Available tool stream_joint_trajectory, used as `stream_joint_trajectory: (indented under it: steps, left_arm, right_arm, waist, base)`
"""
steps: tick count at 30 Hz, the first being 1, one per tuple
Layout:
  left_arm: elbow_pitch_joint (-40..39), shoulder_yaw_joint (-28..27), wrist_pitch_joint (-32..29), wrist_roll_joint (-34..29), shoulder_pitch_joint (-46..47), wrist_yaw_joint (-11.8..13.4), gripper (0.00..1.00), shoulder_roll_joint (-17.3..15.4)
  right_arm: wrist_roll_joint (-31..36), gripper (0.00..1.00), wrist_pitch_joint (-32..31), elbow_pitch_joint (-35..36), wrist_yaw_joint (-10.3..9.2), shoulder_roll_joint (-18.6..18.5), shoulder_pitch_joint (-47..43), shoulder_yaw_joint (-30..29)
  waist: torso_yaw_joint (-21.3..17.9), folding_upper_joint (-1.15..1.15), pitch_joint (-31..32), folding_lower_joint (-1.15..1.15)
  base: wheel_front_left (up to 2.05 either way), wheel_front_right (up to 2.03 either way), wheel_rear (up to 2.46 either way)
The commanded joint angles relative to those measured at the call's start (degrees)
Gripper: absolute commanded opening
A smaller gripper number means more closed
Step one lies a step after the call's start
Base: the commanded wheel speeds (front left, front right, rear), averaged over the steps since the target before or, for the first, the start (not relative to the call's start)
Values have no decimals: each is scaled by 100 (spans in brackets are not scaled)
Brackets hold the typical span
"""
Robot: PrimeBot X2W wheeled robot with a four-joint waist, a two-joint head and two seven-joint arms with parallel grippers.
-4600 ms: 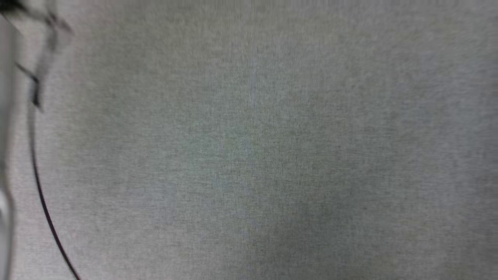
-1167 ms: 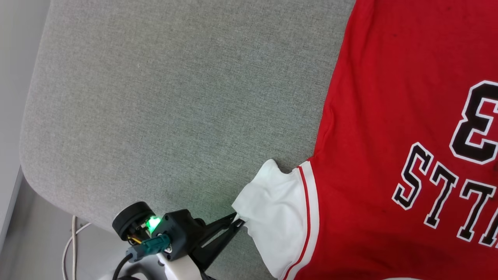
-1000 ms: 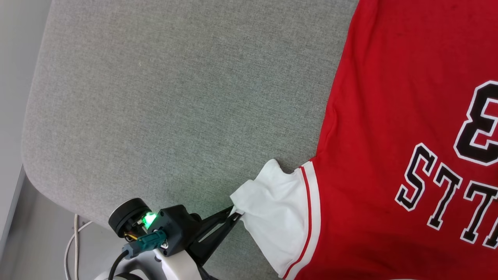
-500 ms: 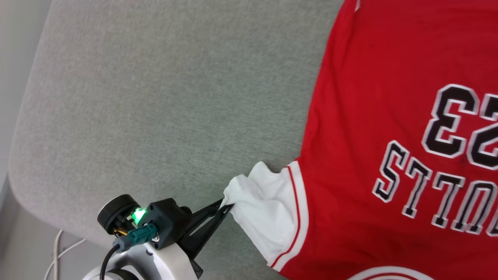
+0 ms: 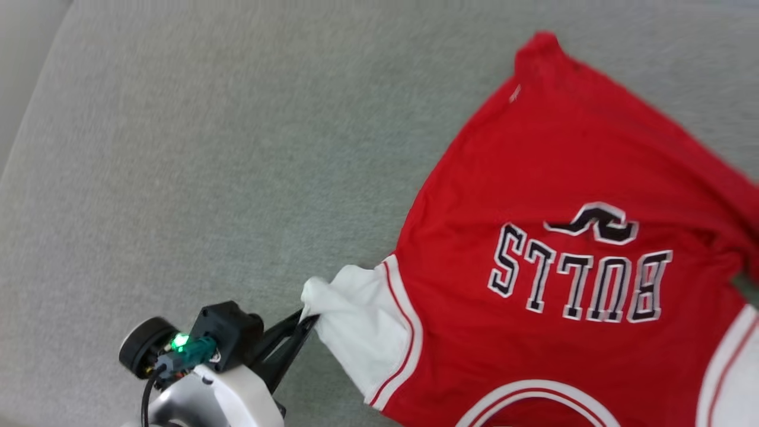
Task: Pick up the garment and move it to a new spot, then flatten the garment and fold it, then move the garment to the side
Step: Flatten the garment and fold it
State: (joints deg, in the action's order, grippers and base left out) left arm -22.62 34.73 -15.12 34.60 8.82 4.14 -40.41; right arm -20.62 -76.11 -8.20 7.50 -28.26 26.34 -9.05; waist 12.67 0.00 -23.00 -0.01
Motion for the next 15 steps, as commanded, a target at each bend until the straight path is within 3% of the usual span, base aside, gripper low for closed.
stream_joint_trajectory:
  steps: [1,15]
  left_arm:
    - [31,-7,24,31,-101,26,0,5]
    - [373,-47,251,281,-664,251,0,35]
  right_arm:
    - [-78,0,0,-26,-2,59,-352,63]
    - [-686,0,296,1041,-2,157,-2448,-118]
  waist:
    - [-344,0,399,1]
    - [-1007,0,1304,1]
  base:
    - [0,0,0]
    - [0,0,0]
